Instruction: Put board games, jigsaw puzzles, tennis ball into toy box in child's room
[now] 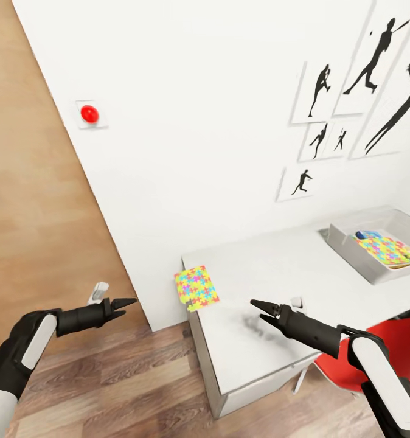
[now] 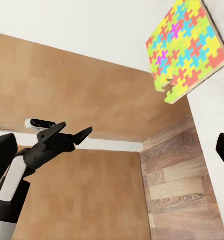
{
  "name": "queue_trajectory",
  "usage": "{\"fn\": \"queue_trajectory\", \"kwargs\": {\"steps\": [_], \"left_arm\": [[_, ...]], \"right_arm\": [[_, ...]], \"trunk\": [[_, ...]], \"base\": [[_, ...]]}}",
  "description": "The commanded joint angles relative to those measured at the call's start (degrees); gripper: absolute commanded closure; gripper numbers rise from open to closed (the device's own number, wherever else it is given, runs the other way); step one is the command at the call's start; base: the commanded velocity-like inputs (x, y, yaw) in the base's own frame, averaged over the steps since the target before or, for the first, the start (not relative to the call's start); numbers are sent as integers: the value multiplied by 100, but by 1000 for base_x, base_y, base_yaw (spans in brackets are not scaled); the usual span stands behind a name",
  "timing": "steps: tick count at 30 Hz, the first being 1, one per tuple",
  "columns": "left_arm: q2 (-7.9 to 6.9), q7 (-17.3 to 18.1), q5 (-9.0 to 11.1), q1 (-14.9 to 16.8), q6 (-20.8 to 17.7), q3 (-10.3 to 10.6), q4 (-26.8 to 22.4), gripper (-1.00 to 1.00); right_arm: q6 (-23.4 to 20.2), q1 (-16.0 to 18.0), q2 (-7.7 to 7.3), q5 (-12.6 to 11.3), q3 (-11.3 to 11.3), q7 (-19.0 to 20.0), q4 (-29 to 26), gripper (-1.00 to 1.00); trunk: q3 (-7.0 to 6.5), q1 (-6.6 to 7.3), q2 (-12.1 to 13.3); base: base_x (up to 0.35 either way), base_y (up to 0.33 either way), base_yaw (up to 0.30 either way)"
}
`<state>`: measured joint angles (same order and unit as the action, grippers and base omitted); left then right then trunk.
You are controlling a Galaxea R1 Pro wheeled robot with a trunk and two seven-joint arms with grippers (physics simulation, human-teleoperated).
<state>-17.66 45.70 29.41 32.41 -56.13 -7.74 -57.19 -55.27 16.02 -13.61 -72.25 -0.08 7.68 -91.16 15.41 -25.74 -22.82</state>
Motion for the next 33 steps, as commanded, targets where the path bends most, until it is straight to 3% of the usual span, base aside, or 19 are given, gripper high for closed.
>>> {"fn": "queue_trajectory", "kwargs": {"steps": [1, 18, 33], "left_arm": [[-1, 27, -15, 3, -21, -8, -2, -100], [-1, 209, -16, 3, -12, 0, -11, -100], [4, 254, -15, 3, -12, 1, -11, -100]], "right_arm": [[-19, 7, -1, 56, -1, 56, 1, -100], [-11, 7, -1, 62, 7, 52, 1, -100], [-11, 7, -1, 70, 48, 58, 1, -100]], "trunk": [[8, -4, -10], [-114, -4, -10], [-250, -4, -10]], "base": [[125, 85, -277], [30, 25, -170], [0, 0, -22]]}}
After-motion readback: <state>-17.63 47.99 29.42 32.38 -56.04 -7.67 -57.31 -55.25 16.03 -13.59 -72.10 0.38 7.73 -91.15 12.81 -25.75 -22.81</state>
